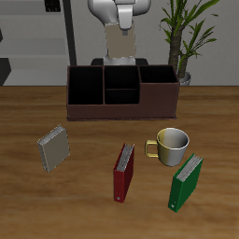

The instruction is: Place the left yellow book into the back desk caddy's back compartment

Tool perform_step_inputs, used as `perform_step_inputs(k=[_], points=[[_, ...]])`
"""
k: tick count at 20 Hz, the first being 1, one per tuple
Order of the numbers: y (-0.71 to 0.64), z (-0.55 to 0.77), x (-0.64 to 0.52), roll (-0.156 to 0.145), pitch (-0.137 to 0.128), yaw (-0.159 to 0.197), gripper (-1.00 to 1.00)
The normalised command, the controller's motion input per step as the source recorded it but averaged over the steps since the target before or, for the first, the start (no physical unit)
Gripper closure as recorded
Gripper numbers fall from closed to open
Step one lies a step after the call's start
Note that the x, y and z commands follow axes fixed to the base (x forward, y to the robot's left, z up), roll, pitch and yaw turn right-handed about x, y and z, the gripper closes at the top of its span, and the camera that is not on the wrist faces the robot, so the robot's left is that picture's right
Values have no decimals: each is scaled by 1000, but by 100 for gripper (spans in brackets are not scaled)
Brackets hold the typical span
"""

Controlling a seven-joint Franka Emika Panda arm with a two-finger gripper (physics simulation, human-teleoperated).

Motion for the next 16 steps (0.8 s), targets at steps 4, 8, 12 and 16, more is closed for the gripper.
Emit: perform_step_inputs(k=[4, 8, 12, 16], points=[[103, -183, 22, 25, 15, 50, 100], [69, -72, 37, 18, 16, -7, 100], [44, -247, -27, 7, 42, -12, 100], [60, -283, -58, 16, 56, -14, 100]])
